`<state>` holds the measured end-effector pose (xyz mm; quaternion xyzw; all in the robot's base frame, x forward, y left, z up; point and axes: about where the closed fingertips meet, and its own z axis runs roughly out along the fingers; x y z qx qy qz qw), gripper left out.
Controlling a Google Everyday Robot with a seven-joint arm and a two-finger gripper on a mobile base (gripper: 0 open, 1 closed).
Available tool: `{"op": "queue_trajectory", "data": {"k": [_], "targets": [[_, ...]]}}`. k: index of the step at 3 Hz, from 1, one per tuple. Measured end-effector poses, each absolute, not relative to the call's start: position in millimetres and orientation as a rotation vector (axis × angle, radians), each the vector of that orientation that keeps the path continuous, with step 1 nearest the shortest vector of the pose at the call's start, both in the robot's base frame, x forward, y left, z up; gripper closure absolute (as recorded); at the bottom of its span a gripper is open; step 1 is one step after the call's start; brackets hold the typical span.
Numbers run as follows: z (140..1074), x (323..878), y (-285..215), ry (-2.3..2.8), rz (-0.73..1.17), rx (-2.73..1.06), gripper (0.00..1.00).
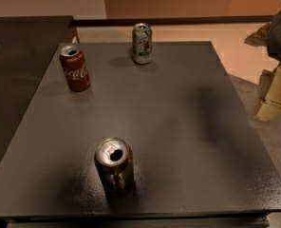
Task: Knock orange can over
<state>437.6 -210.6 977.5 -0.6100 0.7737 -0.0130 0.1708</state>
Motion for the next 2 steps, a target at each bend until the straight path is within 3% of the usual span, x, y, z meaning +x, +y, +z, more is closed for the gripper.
{"op": "queue_trajectory", "data": {"k": [2], "targets": [[963.8,430.8,-149.5,1.979,0.277,-1.758,0.0]]}}
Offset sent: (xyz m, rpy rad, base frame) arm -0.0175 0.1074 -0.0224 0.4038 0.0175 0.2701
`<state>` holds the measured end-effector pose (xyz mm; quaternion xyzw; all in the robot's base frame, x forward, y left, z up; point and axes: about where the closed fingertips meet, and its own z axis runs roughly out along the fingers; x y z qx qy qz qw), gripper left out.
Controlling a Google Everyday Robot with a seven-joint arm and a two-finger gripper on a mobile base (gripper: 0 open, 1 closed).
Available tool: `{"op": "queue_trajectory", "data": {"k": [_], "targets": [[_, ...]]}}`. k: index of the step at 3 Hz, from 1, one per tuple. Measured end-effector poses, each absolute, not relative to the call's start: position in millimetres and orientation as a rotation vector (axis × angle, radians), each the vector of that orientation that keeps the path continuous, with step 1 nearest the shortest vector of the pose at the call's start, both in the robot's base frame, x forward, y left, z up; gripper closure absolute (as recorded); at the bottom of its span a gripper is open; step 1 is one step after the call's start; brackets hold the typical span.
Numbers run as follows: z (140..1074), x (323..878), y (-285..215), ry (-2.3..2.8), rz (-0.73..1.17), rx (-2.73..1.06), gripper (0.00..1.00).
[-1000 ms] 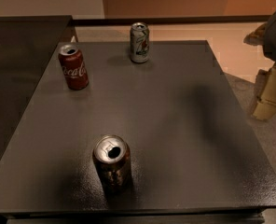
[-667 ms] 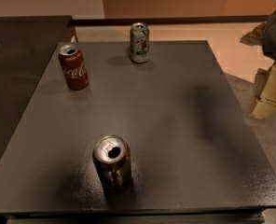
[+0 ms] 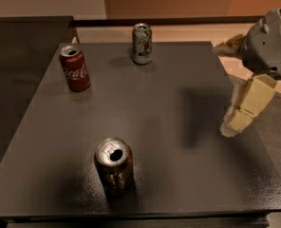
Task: Knock orange can over
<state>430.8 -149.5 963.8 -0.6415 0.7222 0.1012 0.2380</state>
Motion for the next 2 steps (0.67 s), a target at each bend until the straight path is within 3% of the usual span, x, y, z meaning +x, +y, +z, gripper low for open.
{"op": "queue_trajectory", "data": {"k": [2], "targets": [[952.4,408.2,-66.1,1.73,0.452,-1.812,0.0]]}}
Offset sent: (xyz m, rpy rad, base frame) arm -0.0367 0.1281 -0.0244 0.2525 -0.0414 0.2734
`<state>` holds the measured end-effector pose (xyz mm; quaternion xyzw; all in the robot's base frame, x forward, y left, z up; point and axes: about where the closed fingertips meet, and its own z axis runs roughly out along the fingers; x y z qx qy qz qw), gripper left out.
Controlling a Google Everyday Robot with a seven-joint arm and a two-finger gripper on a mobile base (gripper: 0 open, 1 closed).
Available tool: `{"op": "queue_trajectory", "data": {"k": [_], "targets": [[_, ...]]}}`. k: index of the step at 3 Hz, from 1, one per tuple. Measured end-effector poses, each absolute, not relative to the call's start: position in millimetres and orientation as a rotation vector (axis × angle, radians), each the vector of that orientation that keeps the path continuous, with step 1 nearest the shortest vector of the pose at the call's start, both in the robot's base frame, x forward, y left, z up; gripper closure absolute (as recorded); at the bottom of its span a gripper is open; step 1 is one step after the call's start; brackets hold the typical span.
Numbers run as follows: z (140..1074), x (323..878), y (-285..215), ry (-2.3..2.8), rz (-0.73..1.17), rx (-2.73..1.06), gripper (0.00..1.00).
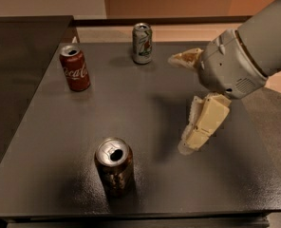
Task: Knock orange can over
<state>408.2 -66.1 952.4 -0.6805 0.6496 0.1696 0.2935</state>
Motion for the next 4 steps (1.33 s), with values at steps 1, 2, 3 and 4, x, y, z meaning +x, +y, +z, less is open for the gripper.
{"op": "queue_trajectory", "data": {"k": [1,2,3,4], "targets": [[938.9,390.5,-31.4,1.643,0.522,-1.891,0.0],[925.0,370.6,-3.1,1.561,0.6,-1.992,0.0],[912.1,353.2,18.9,1.499,0.689,-2.069,0.0],[904.5,343.8,30.8,1.466,0.737,-2.11,0.0]]}}
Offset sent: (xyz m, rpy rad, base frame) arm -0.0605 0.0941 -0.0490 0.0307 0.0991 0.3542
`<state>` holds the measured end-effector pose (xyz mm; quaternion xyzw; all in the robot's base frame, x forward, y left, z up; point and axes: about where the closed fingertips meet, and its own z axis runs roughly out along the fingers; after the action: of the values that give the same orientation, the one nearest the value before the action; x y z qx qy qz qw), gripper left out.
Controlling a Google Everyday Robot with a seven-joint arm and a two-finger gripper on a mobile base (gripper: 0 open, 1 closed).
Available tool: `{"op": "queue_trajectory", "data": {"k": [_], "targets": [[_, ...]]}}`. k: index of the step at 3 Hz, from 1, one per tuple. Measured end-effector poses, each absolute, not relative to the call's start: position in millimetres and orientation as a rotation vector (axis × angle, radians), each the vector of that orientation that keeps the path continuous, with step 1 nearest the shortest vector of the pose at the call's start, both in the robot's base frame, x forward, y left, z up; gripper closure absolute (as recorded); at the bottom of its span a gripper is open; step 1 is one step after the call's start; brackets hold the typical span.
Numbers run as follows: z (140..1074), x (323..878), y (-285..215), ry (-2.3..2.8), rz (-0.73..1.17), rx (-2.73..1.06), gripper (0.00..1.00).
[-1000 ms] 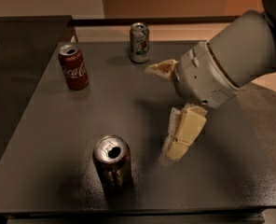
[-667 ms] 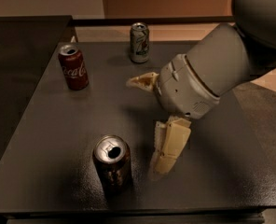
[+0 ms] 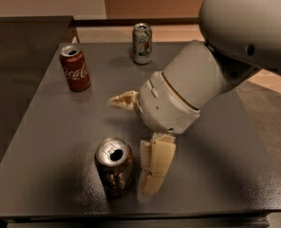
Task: Knock orange can over
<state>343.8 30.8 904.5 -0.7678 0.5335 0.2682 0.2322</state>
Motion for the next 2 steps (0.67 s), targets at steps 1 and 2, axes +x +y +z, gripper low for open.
{"op": "queue_trajectory", "data": {"k": [1,2], "targets": [[897.5,338.5,36.8,1.447,0.789,-2.136,0.0],[891.7,335.1,38.3,1.45,0.822,-2.144,0.18]]}}
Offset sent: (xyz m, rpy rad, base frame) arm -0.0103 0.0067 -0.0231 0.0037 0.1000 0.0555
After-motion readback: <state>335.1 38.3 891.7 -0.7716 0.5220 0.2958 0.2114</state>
